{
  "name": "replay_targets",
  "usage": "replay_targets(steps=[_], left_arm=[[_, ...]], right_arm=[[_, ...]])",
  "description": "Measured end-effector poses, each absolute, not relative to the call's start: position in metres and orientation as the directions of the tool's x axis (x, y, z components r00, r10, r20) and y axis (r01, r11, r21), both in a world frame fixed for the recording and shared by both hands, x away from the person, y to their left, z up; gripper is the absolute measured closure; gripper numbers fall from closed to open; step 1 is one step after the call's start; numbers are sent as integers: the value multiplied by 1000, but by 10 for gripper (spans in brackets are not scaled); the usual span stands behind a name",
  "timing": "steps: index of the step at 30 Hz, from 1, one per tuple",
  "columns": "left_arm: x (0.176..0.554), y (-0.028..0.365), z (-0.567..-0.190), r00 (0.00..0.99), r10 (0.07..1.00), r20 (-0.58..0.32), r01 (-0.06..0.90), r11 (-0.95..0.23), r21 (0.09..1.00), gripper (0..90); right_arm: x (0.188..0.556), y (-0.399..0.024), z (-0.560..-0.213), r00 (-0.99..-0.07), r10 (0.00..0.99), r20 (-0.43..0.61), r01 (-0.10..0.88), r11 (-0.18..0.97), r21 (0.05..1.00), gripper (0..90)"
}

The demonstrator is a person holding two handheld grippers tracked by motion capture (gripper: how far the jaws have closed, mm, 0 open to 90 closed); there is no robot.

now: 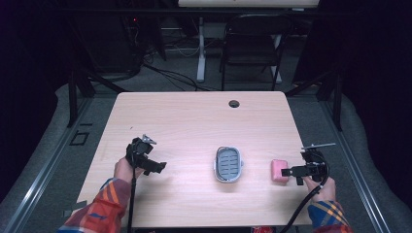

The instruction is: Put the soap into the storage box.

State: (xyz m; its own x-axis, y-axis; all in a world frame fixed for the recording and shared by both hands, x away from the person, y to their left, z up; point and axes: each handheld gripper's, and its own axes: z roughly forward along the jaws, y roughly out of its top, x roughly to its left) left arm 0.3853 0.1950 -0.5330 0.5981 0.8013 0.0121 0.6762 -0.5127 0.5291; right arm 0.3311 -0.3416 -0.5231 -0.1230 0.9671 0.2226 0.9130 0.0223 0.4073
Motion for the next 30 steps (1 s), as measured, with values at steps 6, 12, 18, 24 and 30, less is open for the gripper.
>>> replay_targets(steps=[6,12,18,24,30], left_arm=[[385,194,-533,605,796,12,673,-519,527,2],[386,195,-533,599,801,15,674,-514,530,2],[385,196,-532,602,798,11,673,-515,531,2],[385,195,-532,603,798,16,671,-518,530,2],[385,194,-532,605,796,18,667,-520,534,2]], right_arm=[[330,-339,-523,-137,968,211,915,42,402,0],[330,-333,-522,-155,967,204,913,61,404,0],[330,-330,-521,-170,965,202,911,75,406,0],[331,-328,-521,-173,964,201,912,79,402,0],[333,-325,-521,-178,966,189,914,91,395,0]])
